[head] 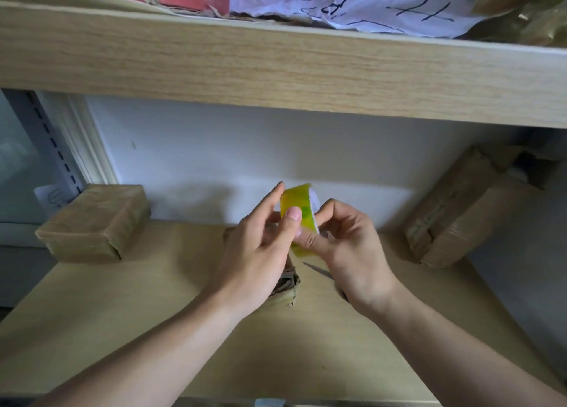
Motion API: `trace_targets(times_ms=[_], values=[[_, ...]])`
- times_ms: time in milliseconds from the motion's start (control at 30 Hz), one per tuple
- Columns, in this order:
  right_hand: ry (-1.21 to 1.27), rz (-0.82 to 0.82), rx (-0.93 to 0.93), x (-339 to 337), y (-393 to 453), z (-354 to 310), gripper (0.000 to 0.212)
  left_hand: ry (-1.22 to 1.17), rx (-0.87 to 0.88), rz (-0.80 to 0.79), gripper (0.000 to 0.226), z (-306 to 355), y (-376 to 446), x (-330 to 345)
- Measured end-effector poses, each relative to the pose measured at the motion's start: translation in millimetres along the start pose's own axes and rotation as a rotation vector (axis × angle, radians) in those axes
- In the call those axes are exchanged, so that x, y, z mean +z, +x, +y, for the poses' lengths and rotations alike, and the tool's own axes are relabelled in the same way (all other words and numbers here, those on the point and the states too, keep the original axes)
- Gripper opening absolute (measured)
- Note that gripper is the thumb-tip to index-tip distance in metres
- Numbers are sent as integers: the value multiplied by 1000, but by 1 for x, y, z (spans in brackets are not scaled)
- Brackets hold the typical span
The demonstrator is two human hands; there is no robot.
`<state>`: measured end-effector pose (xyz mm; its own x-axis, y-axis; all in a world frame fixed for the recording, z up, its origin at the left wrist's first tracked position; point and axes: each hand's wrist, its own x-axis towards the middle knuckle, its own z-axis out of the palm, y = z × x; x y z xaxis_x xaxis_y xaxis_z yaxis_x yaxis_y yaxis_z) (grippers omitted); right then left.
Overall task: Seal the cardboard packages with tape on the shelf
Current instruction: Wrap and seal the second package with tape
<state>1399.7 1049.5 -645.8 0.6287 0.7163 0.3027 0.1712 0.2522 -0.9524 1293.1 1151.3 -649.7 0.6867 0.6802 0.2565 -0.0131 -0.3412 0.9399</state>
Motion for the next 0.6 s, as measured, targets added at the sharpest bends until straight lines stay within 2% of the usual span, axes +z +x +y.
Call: trace_targets(times_ms=[33,100,133,200,233,267,300,400,500,600], values=[[-146,-25,-52,2,-3,2,44,-39,-6,-9,65,0,-1,2],[-424,-61,-149,6,-6,4,20,-74,-3,-6,72,1,-2,4],[-509,-75,-187,7,-8,2,16,-61,16,12,75,1,-3,5],[-629,-83,-267,5,-9,-4,27,12,70,72,74,2,-2,3],[-653,-90,-291,4,-10,-7,23,52,95,99,72,2,-1,0],[-656,-88,-308,3,-10,-10,14,83,118,119,70,3,0,-3],[-665,-53,-326,1,-10,-11,15,107,144,130,68,4,0,-5],[-700,76,-421,-4,-8,-7,36,111,219,107,52,11,-2,-9],[-590,107,-501,0,-11,1,37,165,298,109,34,17,-6,-8],[-408,213,-394,5,-7,-1,34,213,332,79,32,14,-5,-11]])
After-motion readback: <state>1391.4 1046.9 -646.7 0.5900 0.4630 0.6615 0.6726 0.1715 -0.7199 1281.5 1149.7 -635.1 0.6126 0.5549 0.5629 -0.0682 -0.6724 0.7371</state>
